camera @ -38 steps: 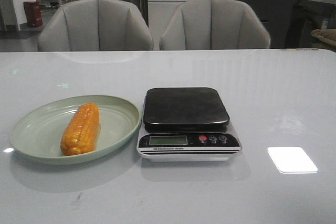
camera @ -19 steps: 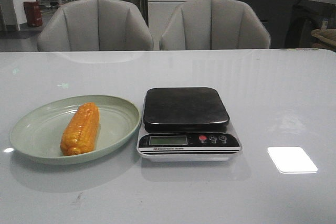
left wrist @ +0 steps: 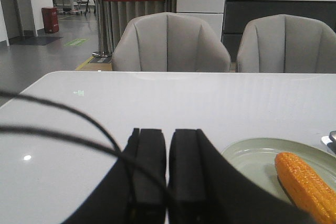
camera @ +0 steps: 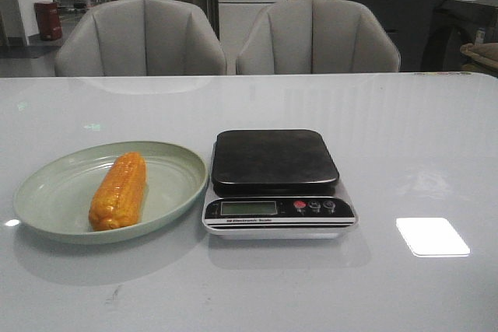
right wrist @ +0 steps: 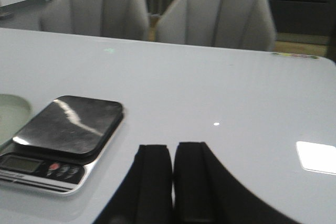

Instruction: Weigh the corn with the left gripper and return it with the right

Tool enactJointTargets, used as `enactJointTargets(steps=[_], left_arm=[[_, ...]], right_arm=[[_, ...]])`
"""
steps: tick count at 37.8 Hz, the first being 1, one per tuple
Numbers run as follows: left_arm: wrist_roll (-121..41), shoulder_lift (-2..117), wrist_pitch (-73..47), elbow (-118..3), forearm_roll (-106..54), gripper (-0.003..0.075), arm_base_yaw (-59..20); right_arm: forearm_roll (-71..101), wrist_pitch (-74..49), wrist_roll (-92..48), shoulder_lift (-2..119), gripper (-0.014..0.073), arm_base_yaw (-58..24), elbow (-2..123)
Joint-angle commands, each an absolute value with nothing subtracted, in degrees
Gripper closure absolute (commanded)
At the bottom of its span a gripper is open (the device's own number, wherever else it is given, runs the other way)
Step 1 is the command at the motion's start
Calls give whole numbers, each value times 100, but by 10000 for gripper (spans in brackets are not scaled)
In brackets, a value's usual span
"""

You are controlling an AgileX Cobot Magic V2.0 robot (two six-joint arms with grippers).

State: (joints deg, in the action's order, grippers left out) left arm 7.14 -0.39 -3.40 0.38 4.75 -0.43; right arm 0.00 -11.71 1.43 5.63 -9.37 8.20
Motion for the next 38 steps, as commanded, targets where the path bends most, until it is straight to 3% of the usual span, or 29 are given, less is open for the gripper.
enactJointTargets(steps=[1, 11, 20, 38], left_arm=[[785, -145, 122, 214, 470, 599, -48], [785, -145, 122, 214, 470, 599, -48], [785, -145, 122, 214, 470, 599, -48], [785, -145, 122, 214, 470, 599, -48]], right_arm=[[-50, -413, 100, 298, 410, -536, 617], [-50, -411, 100, -166, 410, -456, -236], [-50, -1585, 100, -166, 410, -456, -208], [-50, -1685, 100, -166, 409, -456, -208]])
